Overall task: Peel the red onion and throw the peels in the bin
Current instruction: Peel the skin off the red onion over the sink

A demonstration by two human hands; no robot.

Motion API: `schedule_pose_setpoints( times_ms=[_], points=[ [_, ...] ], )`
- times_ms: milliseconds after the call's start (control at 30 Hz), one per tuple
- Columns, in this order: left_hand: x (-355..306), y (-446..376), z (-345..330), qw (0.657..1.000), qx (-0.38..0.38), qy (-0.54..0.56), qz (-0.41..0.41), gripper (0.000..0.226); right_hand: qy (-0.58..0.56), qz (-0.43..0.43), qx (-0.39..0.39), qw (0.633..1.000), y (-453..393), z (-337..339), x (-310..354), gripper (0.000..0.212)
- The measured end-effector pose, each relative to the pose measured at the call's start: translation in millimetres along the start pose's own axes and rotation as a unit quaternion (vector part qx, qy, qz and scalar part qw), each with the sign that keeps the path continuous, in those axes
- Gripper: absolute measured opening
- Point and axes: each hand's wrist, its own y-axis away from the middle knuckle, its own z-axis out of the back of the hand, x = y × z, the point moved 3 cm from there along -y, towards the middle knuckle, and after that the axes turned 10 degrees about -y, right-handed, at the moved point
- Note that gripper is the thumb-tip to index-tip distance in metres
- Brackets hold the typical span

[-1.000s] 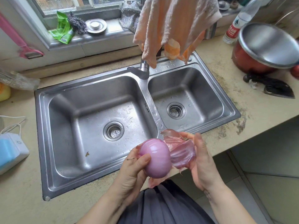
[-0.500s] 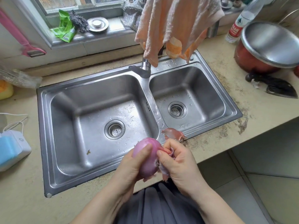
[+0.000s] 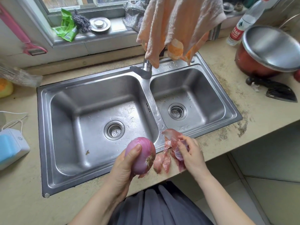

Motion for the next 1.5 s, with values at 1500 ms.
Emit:
schedule_pose_setpoints(
  times_ms=[1500],
  points=[
    [-6.4, 4.9, -20.1, 0.992, 0.006, -0.077, -0.097, 0.062, -0.118, 0.138, 0.111, 0.977, 42.9, 1.4, 105.9, 0.019]
  ],
)
